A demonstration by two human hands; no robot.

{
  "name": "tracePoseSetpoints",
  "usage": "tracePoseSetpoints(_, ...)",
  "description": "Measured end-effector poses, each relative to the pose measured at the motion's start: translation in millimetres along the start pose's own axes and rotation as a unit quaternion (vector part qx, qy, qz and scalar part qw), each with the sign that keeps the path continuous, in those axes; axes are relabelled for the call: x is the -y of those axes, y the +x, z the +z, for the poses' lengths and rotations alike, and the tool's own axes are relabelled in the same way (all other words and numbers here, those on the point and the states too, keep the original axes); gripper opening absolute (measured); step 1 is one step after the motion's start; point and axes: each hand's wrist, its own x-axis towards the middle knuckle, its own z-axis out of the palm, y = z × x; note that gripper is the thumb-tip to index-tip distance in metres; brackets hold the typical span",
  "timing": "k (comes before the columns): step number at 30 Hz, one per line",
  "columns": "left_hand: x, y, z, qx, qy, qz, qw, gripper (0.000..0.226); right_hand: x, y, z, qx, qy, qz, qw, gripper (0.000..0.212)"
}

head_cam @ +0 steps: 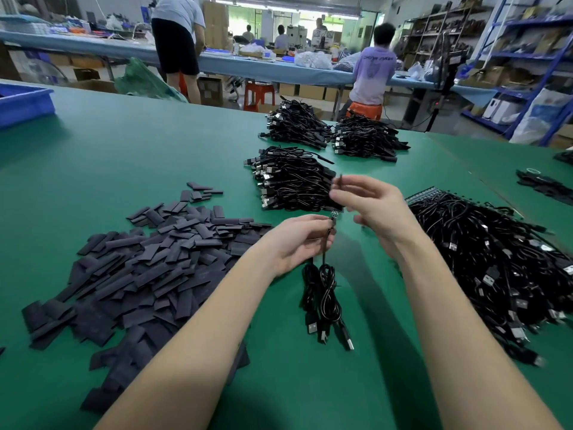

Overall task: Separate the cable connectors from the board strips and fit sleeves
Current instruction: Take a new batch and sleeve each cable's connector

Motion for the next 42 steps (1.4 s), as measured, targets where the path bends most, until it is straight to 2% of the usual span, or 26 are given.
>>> tracePoseSetpoints(3, -7, -5, -6, 0.023, 0.013, -0.005, 1.0, 0.007, -31, -18, -13, -0.049, 0.083, 0.062, 0.993, 0.02)
tracePoseSetpoints(5, -9, -4, -10, 0.034, 0.014, -0.01, 0.999, 0.008, -41, -26, -11, -0.054, 0.154, 0.089, 0.983, 0.02)
tracePoseSetpoints(10, -13, -11, -8, 0.057, 0.032, -0.02, 0.998, 0.007, -47, -28, 1, -0.055, 0.221, 0.065, 0.972, 0.046)
tracePoseSetpoints(14, -13, -12, -8, 0.067, 0.036, -0.026, 0.997, 0.004, -48, -29, 5, -0.043, 0.259, 0.048, 0.964, 0.031)
tracePoseSetpoints(17, -11, -12, -9, 0.075, 0.039, -0.019, 0.996, 0.004, -45, -30, 7, -0.029, 0.248, 0.04, 0.967, 0.025)
tracePoseSetpoints(22, -16, -14, -13, 0.088, 0.089, -0.01, 0.992, 0.023, -42, -33, 2, -0.011, 0.198, 0.033, 0.98, 0.026)
tracePoseSetpoints(27, -22, -17, -16, 0.102, 0.139, 0.01, 0.985, 0.028, -44, -33, -5, 0.058, 0.215, 0.033, 0.974, 0.016)
tracePoseSetpoints(30, -28, -20, -17, 0.118, 0.194, 0.027, 0.974, 0.036, -45, -33, -14, 0.094, 0.182, 0.043, 0.978, 0.016)
tracePoseSetpoints(34, -31, -23, -18, 0.139, 0.236, 0.034, 0.961, 0.03, -47, -34, -23, 0.151, 0.154, 0.041, 0.976, 0.02)
tracePoseSetpoints(39, -30, -24, -17, 0.163, 0.229, 0.041, 0.959, 0.037, -50, -33, -19, 0.163, 0.164, 0.039, 0.972, 0.02)
tracePoseSetpoints(42, -28, -23, -15, 0.157, 0.222, 0.055, 0.961, 0.034, -50, -32, -15, 0.129, 0.169, 0.037, 0.977, 0.021)
